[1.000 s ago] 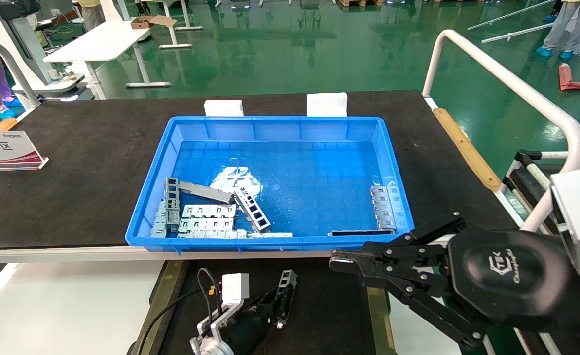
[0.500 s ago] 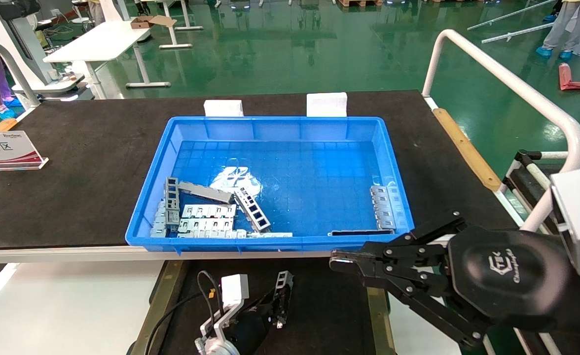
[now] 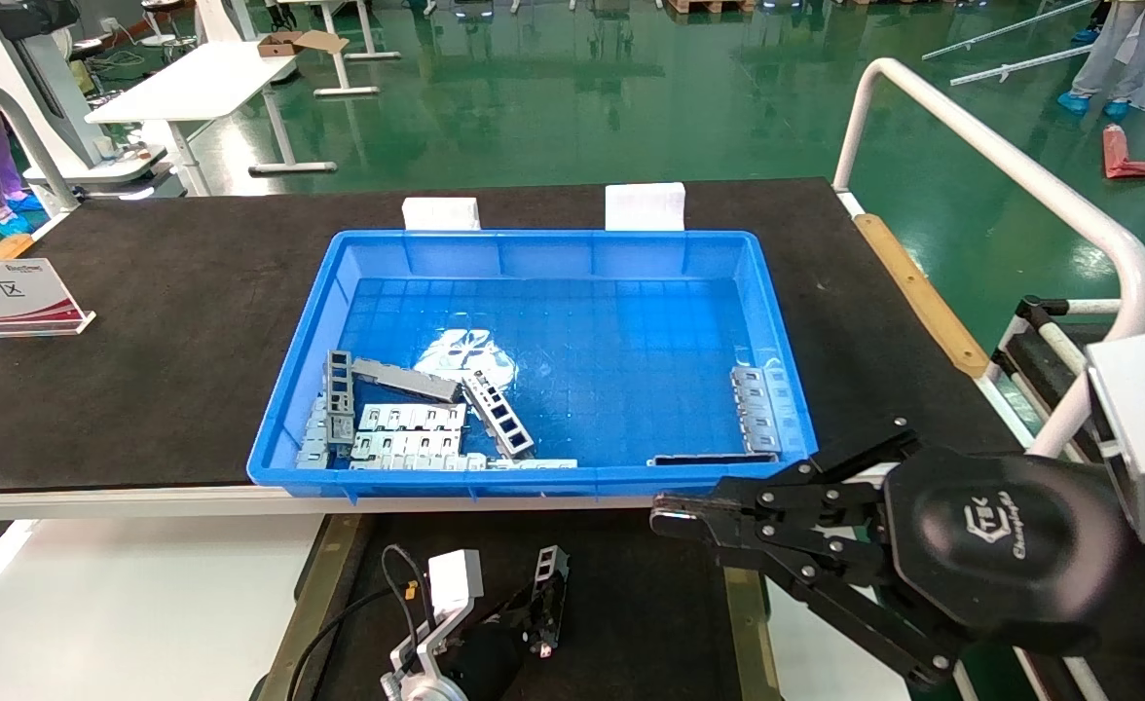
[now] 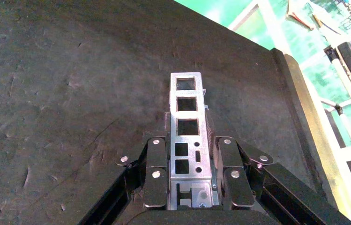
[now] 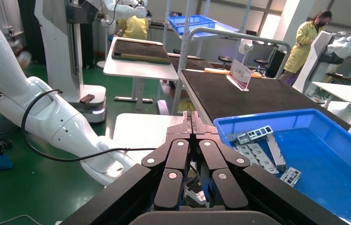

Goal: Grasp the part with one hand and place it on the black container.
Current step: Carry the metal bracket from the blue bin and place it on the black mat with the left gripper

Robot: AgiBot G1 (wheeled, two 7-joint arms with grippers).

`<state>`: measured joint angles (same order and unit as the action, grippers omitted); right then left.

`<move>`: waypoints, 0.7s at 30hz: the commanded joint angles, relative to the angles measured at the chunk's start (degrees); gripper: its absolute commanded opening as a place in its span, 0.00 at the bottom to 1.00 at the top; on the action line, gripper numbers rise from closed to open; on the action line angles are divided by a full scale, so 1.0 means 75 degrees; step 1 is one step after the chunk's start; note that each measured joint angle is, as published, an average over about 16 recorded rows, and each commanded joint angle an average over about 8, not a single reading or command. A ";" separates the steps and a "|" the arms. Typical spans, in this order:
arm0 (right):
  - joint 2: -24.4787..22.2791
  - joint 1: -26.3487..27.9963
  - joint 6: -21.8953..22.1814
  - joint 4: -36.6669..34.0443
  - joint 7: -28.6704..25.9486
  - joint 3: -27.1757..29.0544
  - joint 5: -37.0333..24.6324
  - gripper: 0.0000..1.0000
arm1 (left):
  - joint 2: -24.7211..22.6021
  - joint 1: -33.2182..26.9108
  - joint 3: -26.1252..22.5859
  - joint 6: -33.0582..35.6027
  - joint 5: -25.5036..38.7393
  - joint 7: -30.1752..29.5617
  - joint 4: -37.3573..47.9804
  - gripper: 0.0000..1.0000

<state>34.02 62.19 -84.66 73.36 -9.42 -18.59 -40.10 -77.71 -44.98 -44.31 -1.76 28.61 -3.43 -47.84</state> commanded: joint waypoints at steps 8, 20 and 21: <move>-0.0001 0.0001 0.0001 0.0000 0.0001 -0.0002 0.0001 1.00 | 0.0004 0.0014 -0.0067 -0.0054 -0.0030 -0.0144 -0.0023 1.00; -0.0002 0.0001 0.0002 0.0000 0.0002 -0.0005 0.0003 1.00 | 0.0331 -0.0002 0.0077 0.0671 0.0415 0.0249 -0.0242 1.00; -0.0002 0.0001 0.0002 0.0000 0.0003 -0.0005 0.0004 1.00 | 0.0404 0.0025 0.0108 0.0803 0.0469 0.0318 -0.0288 1.00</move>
<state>34.00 62.20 -84.64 73.36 -9.40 -18.63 -40.08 -74.32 -44.43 -43.56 4.39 31.73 -1.36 -50.39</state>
